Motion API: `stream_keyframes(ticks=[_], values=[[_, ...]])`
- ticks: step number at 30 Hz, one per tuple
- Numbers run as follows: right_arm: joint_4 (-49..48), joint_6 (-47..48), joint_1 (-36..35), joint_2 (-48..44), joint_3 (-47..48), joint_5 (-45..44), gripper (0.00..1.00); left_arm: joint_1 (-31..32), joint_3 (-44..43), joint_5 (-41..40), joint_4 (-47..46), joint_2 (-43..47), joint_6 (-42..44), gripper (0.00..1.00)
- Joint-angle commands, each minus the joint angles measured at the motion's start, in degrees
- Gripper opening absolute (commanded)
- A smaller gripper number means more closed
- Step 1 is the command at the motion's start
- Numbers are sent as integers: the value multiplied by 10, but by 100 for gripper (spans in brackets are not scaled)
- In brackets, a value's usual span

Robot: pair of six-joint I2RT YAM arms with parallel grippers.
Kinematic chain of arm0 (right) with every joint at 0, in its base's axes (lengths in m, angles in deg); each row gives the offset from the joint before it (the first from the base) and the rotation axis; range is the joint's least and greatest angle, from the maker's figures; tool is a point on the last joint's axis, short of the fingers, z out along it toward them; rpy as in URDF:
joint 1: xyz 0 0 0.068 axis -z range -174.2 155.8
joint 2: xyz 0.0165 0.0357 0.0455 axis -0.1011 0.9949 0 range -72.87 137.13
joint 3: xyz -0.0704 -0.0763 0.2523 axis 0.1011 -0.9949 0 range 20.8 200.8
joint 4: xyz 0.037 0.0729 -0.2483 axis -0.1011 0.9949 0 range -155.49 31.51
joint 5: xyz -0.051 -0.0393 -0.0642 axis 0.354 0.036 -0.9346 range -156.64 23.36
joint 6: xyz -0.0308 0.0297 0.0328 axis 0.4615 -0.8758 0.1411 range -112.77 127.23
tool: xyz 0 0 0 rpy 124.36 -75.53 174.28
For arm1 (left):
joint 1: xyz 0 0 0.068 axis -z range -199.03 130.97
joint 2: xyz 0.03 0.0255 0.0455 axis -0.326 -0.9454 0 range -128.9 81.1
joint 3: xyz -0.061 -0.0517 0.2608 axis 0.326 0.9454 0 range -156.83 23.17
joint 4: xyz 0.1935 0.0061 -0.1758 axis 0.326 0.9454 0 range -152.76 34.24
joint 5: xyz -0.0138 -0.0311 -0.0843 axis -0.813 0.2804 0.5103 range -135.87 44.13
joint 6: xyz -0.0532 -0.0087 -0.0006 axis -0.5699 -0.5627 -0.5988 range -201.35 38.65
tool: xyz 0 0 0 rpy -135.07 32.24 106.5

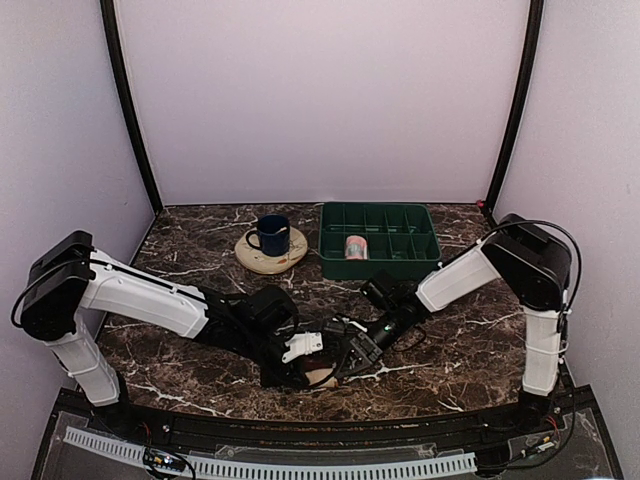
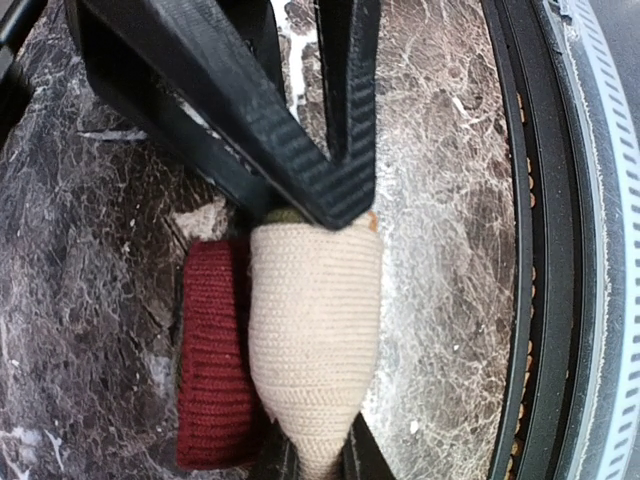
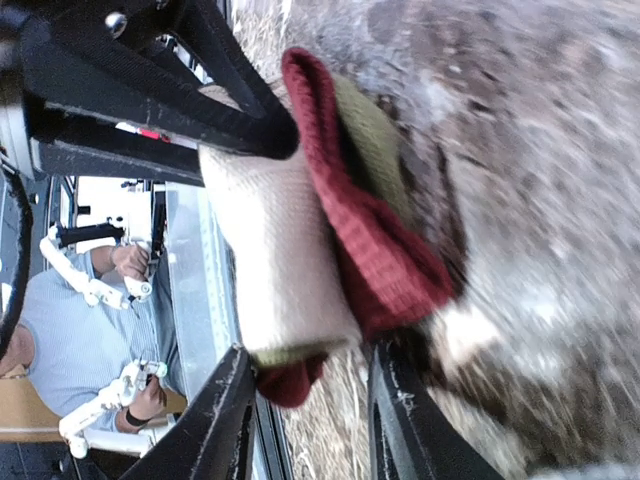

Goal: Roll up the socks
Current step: Roll the sock at the center of the board.

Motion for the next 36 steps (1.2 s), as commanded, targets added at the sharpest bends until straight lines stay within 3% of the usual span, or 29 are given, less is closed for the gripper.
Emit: stream_keyframes(ticks=[1, 12, 21, 27, 36], values=[[-70, -60, 17, -17, -43, -56, 36, -9, -2, 35, 52, -22, -14, 0], [-194, -114, 27, -91, -119, -132, 35, -44, -40, 99, 117, -58, -24, 0], [-174, -55, 13, -183, -153, -296, 35, -71, -65, 172, 152, -87, -46, 0], [-164, -22, -33, -235, -173, -419, 35, -90, -72, 224, 162, -102, -56, 0], [-158, 34, -158, -309, -193, -611, 38, -102, -80, 268, 186, -130, -56, 0]])
